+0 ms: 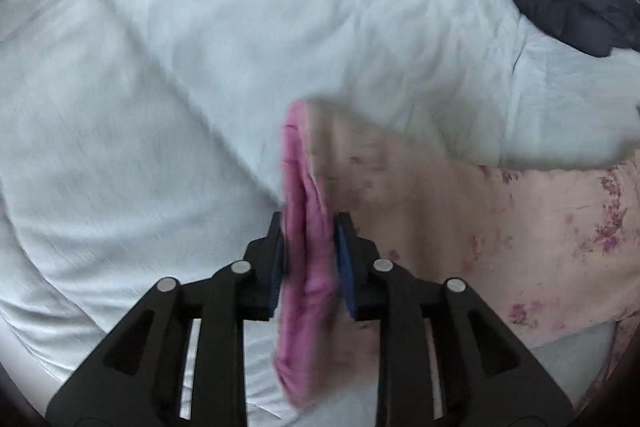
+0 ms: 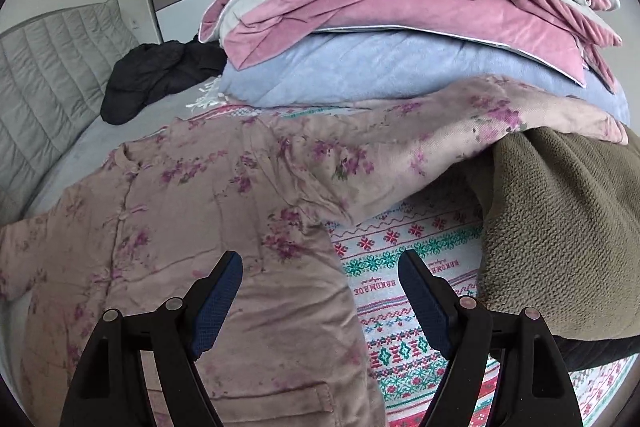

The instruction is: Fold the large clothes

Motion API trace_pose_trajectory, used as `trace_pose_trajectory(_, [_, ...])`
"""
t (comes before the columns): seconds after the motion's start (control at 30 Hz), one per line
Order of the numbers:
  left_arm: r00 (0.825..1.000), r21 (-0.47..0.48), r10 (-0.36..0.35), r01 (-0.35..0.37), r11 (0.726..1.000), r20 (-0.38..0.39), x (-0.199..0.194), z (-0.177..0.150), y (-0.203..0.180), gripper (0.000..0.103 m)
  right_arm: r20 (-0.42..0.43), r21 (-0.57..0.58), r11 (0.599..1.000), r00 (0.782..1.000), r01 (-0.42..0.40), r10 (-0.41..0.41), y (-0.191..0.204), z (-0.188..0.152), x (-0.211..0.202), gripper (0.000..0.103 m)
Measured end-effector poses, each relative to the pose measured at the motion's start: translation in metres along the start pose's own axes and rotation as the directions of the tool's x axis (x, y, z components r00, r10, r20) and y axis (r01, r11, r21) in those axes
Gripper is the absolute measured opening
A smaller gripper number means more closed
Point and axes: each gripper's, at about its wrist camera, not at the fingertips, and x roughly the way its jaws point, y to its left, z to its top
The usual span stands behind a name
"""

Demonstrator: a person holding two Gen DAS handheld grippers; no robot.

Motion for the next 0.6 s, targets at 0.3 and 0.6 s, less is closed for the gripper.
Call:
trace_pose_trajectory(0.3, [0.959,-0.044,-0.279,0.282,0.959,0.056,-0.053,-0.018,-0.019,0.086,-0.029,-0.030,0.999,0.999,-0.022,0.021,0.012,0.000,0.010,0.081])
trace_pose_trajectory(0.6, [0.752,-0.046,-0.659,0.659,0.751,0.014,-0.147,-0.068,-0.097,0.094,-0.072,-0.073,0.991,0.991,-0.115,0.110,0.021,-0.013,-0.002,0.082])
